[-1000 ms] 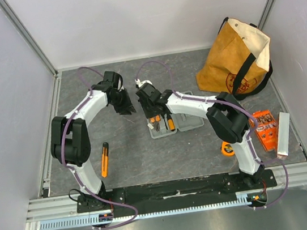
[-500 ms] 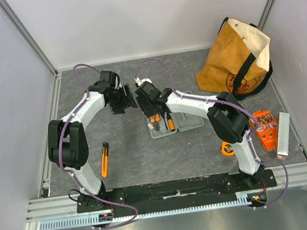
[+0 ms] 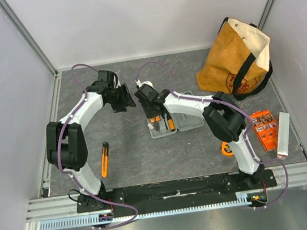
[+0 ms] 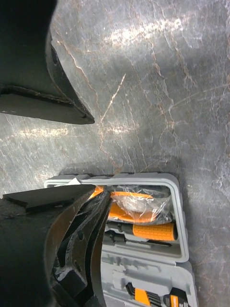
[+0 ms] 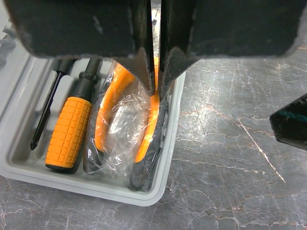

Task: Pack the tool kit

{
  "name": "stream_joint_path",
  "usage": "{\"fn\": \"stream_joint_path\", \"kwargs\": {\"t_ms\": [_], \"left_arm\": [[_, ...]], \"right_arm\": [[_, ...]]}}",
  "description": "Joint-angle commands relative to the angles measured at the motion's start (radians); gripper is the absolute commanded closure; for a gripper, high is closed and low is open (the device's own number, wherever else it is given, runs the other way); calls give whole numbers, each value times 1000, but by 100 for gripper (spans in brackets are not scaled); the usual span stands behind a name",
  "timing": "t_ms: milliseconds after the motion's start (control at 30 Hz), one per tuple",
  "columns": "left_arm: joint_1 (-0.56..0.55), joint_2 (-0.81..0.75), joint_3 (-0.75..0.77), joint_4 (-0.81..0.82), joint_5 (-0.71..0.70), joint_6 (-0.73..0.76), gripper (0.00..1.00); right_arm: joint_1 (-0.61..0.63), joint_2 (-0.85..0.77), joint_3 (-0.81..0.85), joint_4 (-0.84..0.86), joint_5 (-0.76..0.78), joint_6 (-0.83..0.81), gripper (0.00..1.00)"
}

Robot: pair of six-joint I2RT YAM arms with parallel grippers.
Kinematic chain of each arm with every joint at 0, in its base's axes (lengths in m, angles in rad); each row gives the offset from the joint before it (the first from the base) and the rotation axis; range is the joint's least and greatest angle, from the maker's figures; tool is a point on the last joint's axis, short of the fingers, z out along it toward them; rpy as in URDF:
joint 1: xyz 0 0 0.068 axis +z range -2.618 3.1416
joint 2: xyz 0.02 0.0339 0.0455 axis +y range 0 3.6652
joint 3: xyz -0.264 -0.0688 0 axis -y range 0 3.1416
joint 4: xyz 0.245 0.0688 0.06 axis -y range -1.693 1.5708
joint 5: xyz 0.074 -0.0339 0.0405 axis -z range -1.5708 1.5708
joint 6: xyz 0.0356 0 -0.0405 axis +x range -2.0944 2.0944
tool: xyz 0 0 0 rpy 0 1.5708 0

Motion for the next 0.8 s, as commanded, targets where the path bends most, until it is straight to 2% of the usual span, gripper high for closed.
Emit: {"fn": "stream_joint_path", "kwargs": {"t_ms": [0, 200, 433, 767], "left_arm": [[4, 10, 16, 40, 86, 8, 42], [5, 38, 28, 39, 135, -6, 46], [2, 36, 31, 38, 139, -7, 46], [4, 35, 25, 37, 149, -12, 47]], "right_arm": [[0, 39, 16, -41, 18, -18, 92], [0, 76, 5, -67, -19, -22, 94], [-2, 154, -55, -133, -106, -15, 93], [-3, 210, -179, -132, -217, -7, 93]]}}
